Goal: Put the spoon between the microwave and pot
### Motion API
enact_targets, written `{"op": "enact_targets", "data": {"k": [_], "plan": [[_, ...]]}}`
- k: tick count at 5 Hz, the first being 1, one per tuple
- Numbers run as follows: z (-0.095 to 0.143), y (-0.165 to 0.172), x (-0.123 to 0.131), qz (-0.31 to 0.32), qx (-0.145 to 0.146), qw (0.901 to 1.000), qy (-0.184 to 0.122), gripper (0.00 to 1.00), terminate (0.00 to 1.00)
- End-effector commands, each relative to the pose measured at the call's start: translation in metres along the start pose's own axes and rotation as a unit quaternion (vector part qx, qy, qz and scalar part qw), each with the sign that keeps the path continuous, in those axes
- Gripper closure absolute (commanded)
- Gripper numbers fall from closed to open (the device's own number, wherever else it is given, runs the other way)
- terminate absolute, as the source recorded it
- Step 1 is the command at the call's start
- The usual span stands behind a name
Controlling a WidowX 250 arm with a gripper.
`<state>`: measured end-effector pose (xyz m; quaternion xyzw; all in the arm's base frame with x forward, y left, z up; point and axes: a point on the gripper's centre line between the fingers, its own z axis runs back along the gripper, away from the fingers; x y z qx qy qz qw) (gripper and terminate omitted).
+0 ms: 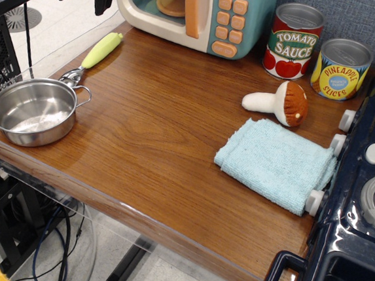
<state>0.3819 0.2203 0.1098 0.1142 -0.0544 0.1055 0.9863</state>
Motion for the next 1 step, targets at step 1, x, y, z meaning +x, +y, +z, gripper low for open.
{"op": "enact_targets", "data": {"k": [1], "plan": [[0.0341,0.009,-0.0031,0.006,0.012,0.9992,-0.038,0.0,1.0]]}}
